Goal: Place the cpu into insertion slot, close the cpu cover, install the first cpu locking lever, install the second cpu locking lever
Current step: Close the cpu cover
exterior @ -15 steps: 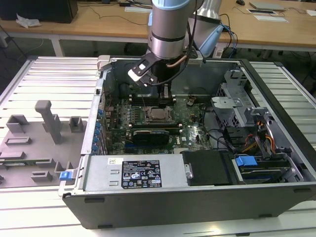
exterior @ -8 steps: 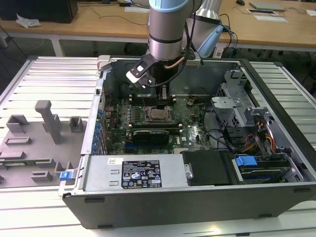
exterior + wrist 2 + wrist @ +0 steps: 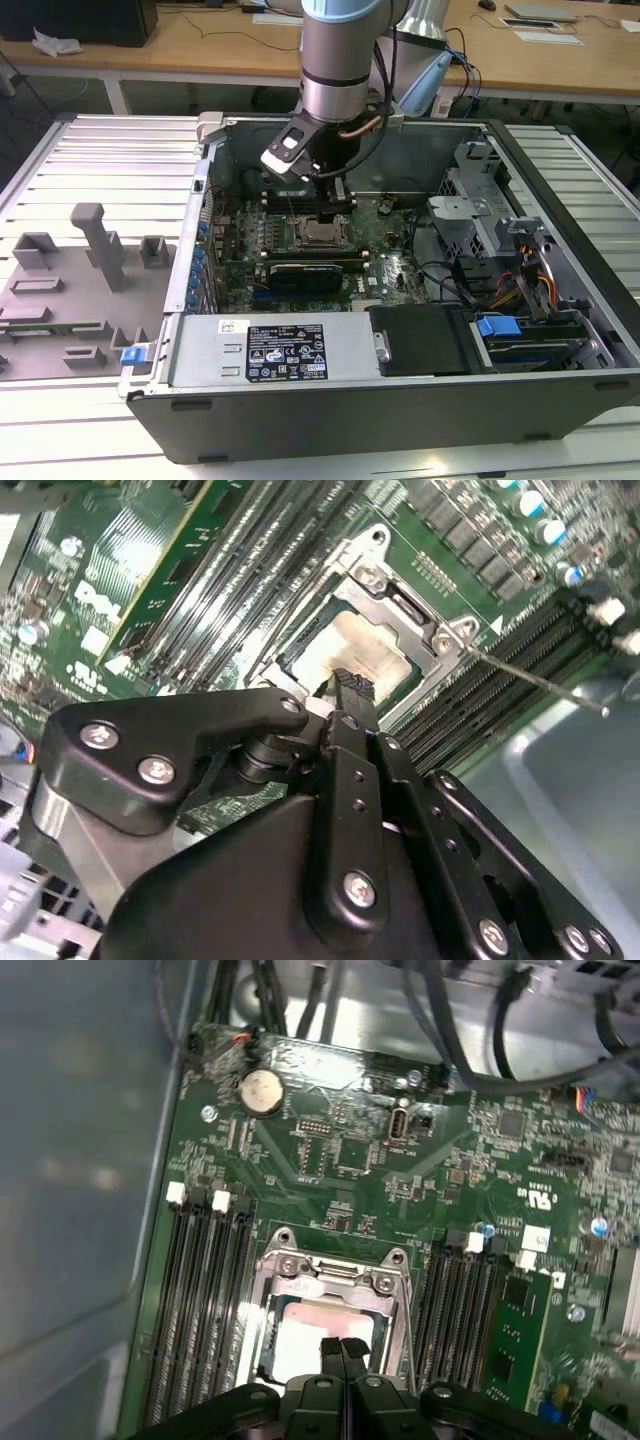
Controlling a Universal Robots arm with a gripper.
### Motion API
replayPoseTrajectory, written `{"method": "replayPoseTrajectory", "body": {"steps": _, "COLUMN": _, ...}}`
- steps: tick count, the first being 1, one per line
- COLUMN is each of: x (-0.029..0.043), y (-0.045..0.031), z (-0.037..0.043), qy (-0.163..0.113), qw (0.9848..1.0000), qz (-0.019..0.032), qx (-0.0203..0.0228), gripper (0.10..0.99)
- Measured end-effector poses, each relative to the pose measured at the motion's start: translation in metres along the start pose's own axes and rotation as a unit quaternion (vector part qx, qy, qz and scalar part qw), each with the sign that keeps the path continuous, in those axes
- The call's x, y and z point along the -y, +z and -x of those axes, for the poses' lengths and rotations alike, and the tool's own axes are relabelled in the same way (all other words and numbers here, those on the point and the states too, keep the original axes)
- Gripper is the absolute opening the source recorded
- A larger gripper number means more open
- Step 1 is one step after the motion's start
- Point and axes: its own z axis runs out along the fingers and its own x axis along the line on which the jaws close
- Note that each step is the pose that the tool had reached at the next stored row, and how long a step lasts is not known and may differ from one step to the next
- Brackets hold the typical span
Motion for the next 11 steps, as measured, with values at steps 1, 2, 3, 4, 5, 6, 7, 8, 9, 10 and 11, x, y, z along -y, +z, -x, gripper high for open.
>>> {"method": "replayPoseTrajectory", "body": {"steps": 1, "x": 0.0000, "y": 0.0000, "z": 0.0000, "qy": -0.008, "qw": 1.0000, "qz": -0.0003, "qx": 0.0020, "gripper": 0.106}}
{"method": "replayPoseTrajectory", "body": {"steps": 2, "x": 0.0001, "y": 0.0000, "z": 0.0000, "qy": -0.021, "qw": 0.9998, "qz": -0.0007, "qx": 0.0050, "gripper": 0.106}}
{"method": "replayPoseTrajectory", "body": {"steps": 3, "x": 0.0001, "y": 0.0000, "z": 0.0000, "qy": -0.029, "qw": 0.9996, "qz": -0.0009, "qx": 0.0070, "gripper": 0.106}}
{"method": "replayPoseTrajectory", "body": {"steps": 4, "x": 0.0001, "y": 0.0000, "z": 0.0000, "qy": -0.037, "qw": 0.9993, "qz": -0.0012, "qx": 0.0089, "gripper": 0.106}}
{"method": "replayPoseTrajectory", "body": {"steps": 5, "x": 0.0001, "y": 0.0000, "z": 0.0000, "qy": -0.045, "qw": 0.9989, "qz": -0.0014, "qx": 0.0108, "gripper": 0.106}}
{"method": "replayPoseTrajectory", "body": {"steps": 6, "x": 0.0001, "y": 0.0000, "z": 0.0000, "qy": -0.057, "qw": 0.9983, "qz": -0.0016, "qx": 0.0132, "gripper": 0.106}}
{"method": "replayPoseTrajectory", "body": {"steps": 7, "x": 0.0001, "y": 0.0000, "z": 0.0000, "qy": -0.065, "qw": 0.9978, "qz": -0.0017, "qx": 0.0147, "gripper": 0.106}}
{"method": "replayPoseTrajectory", "body": {"steps": 8, "x": 0.0001, "y": 0.0000, "z": 0.0000, "qy": -0.077, "qw": 0.9969, "qz": -0.0019, "qx": 0.0169, "gripper": 0.106}}
{"method": "replayPoseTrajectory", "body": {"steps": 9, "x": 0.0001, "y": 0.0000, "z": 0.0000, "qy": -0.086, "qw": 0.9961, "qz": -0.0020, "qx": 0.0183, "gripper": 0.106}}
{"method": "replayPoseTrajectory", "body": {"steps": 10, "x": 0.0001, "y": 0.0000, "z": 0.0000, "qy": -0.094, "qw": 0.9954, "qz": -0.0021, "qx": 0.0199, "gripper": 0.106}}
{"method": "replayPoseTrajectory", "body": {"steps": 11, "x": 0.0002, "y": 0.0000, "z": 0.0000, "qy": -0.106, "qw": 0.9941, "qz": -0.0024, "qx": 0.0224, "gripper": 0.106}}
